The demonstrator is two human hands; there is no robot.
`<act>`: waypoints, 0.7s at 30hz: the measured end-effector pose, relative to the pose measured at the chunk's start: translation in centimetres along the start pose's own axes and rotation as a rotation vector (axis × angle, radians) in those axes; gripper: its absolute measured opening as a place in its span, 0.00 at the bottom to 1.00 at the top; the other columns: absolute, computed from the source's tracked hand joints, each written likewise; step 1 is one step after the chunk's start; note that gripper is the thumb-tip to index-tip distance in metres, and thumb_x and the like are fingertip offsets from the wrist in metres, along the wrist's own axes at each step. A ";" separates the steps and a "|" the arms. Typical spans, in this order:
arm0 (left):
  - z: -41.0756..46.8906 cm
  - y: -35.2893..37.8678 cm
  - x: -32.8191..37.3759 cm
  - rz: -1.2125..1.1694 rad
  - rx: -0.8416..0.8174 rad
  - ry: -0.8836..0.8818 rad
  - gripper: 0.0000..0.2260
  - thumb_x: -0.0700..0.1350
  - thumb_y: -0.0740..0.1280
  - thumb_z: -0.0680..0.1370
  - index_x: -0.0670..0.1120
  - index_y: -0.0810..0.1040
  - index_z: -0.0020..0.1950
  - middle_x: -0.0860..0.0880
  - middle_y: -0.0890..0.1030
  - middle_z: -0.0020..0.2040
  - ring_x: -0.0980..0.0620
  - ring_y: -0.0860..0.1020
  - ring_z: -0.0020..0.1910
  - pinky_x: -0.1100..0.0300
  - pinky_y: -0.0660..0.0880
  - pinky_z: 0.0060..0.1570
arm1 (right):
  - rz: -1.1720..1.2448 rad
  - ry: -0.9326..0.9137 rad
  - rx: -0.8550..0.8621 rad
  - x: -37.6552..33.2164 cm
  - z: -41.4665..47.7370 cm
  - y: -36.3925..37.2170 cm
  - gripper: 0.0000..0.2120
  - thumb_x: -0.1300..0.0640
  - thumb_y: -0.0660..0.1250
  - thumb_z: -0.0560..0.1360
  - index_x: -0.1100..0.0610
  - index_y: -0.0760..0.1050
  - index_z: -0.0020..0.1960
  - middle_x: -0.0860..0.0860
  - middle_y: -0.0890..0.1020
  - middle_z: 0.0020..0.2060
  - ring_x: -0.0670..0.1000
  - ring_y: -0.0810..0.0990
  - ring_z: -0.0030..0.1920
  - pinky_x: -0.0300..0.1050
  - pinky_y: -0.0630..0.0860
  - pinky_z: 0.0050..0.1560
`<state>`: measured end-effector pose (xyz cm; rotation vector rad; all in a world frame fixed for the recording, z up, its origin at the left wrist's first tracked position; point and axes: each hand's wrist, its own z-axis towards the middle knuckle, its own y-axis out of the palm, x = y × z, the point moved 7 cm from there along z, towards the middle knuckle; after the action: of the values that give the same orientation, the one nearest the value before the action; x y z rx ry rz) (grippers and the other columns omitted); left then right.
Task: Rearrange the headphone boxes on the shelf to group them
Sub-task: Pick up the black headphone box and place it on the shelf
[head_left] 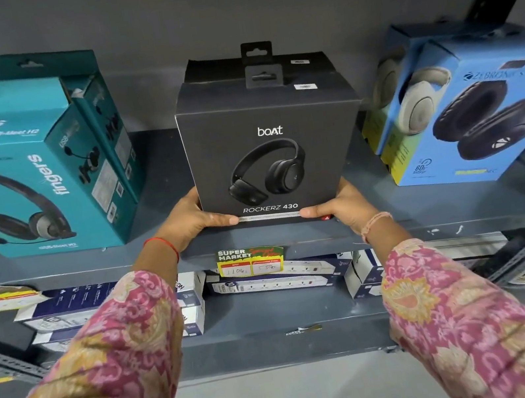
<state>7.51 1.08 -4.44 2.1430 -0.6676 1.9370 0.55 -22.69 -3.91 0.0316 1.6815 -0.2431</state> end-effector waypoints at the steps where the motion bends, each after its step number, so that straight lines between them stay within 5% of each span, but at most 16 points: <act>1: 0.2 -0.1 -0.1 -0.002 0.001 -0.002 0.24 0.35 0.77 0.59 0.53 0.75 0.49 0.53 0.82 0.46 0.51 0.80 0.48 0.61 0.75 0.49 | 0.002 -0.001 -0.002 0.0 0.0 0.0 0.29 0.70 0.75 0.59 0.53 0.70 0.55 0.48 0.80 0.47 0.51 0.78 0.51 0.37 0.75 0.45; 6: 0.1 0.1 -0.2 -0.016 -0.029 -0.014 0.35 0.49 0.80 0.45 0.54 0.76 0.50 0.56 0.84 0.44 0.57 0.81 0.47 0.65 0.76 0.47 | -0.029 0.009 0.003 -0.1 -0.2 0.1 0.34 0.69 0.75 0.61 0.54 0.66 0.62 0.45 0.79 0.48 0.54 0.77 0.57 0.36 0.75 0.47; 8: -0.3 0.0 -0.2 0.014 -0.044 0.013 0.40 0.49 0.80 0.46 0.53 0.73 0.57 0.58 0.84 0.47 0.63 0.80 0.47 0.71 0.76 0.46 | -0.087 0.002 -0.007 0.0 -0.5 0.0 0.49 0.66 0.75 0.62 0.52 0.50 0.73 0.45 0.75 0.58 0.51 0.71 0.64 0.38 0.73 0.58; 11: -2.2 -0.1 -0.6 -0.007 0.135 0.090 0.52 0.46 0.80 0.58 0.50 0.51 0.74 0.49 0.71 0.69 0.56 0.71 0.65 0.60 0.68 0.64 | -0.195 -0.053 0.031 0.3 -2.3 -1.2 0.61 0.55 0.77 0.62 0.46 0.29 0.71 0.48 0.47 0.76 0.48 0.51 0.75 0.47 0.53 0.74; 13: -6.6 0.0 -0.7 0.045 0.561 0.148 0.40 0.47 0.75 0.66 0.47 0.57 0.73 0.43 0.74 0.66 0.52 0.73 0.62 0.58 0.68 0.62 | -0.298 -0.080 0.057 1.0 -4.2 -2.4 0.58 0.52 0.75 0.64 0.45 0.30 0.71 0.46 0.39 0.76 0.47 0.44 0.75 0.47 0.48 0.74; 15: -11.6 2.8 0.4 0.238 0.888 0.278 0.21 0.50 0.69 0.71 0.42 0.73 0.61 0.41 0.80 0.46 0.51 0.76 0.46 0.58 0.71 0.49 | -0.238 -0.132 0.102 1.4 -6.0 -4.2 0.52 0.54 0.73 0.67 0.45 0.35 0.72 0.46 0.46 0.76 0.46 0.50 0.74 0.46 0.53 0.72; 18: -11.9 11.1 1.9 0.424 0.684 0.453 0.15 0.52 0.63 0.72 0.41 0.78 0.47 0.44 0.78 0.34 0.56 0.71 0.36 0.63 0.67 0.40 | -0.113 -0.227 0.377 2.1 -7.4 -9.3 0.37 0.61 0.70 0.69 0.51 0.55 0.72 0.49 0.69 0.66 0.46 0.72 0.62 0.34 0.69 0.60; 21: -7.5 19.8 3.9 0.400 0.444 0.531 0.11 0.51 0.65 0.71 0.47 0.78 0.48 0.56 0.77 0.33 0.57 0.73 0.37 0.62 0.71 0.42 | -0.031 -0.362 0.727 2.4 -9.0 -16.8 0.23 0.60 0.70 0.70 0.51 0.68 0.63 0.52 0.77 0.57 0.40 0.77 0.45 0.28 0.72 0.45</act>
<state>-7.68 -14.08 -2.88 1.6297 -0.6352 2.9483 -11.32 -37.81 -2.91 0.4764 1.1640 -0.8232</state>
